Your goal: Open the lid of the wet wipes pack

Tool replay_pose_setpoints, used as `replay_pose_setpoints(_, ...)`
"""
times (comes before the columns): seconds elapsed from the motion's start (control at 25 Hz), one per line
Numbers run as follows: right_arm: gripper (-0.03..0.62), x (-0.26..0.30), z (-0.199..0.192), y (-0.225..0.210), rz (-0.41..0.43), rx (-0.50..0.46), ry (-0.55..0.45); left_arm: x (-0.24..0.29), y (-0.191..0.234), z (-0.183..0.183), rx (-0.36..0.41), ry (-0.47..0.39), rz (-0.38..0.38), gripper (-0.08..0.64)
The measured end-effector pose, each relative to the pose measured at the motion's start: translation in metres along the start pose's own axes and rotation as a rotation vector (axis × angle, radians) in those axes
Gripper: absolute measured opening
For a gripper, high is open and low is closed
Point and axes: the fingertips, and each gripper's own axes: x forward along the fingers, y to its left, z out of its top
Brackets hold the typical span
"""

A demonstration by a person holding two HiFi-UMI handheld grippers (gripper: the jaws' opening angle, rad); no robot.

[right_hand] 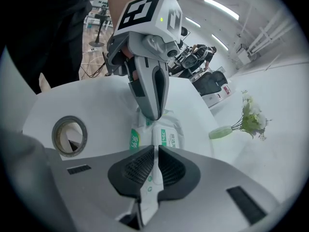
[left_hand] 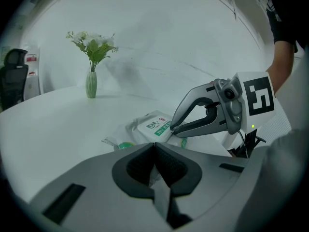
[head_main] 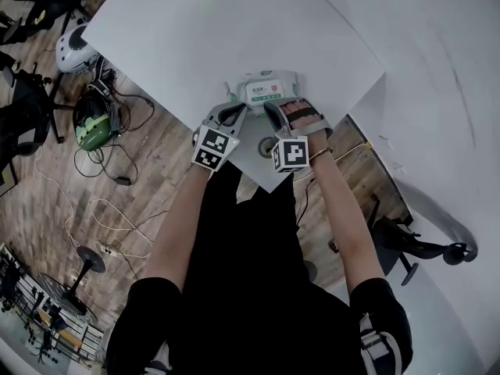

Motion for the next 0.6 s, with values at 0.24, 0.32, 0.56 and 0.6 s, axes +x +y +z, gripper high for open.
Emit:
replay_pose_setpoints(0.24, 0.041, -0.0029, 0.0007, -0.0027, -0.006, -0.001, 0.01, -0.0004, -0.0004, 0.0006, -0.003, -0.003, -0.011, 0.023)
replay_pose_setpoints(0.32, 0.041, -0.0035, 0.0011, -0.0028, -0.003, 0.005, 0.012, -0.0005, -0.0007, 0.0002, -0.007, -0.004, -0.013, 0.023)
replay_pose_setpoints(0.56, 0.04, -0.0054, 0.0025, -0.0048, -0.003, -0.002, 0.02, -0.0004, -0.0001, -0.0002, -0.021, 0.002, -0.024, 0.023)
replay_pose_setpoints(0.6, 0.04, -0.0056, 0.0027, -0.0051, -0.004, -0.003, 0.021, -0.0004, 0.0, -0.0003, -0.019, 0.006, -0.024, 0.023)
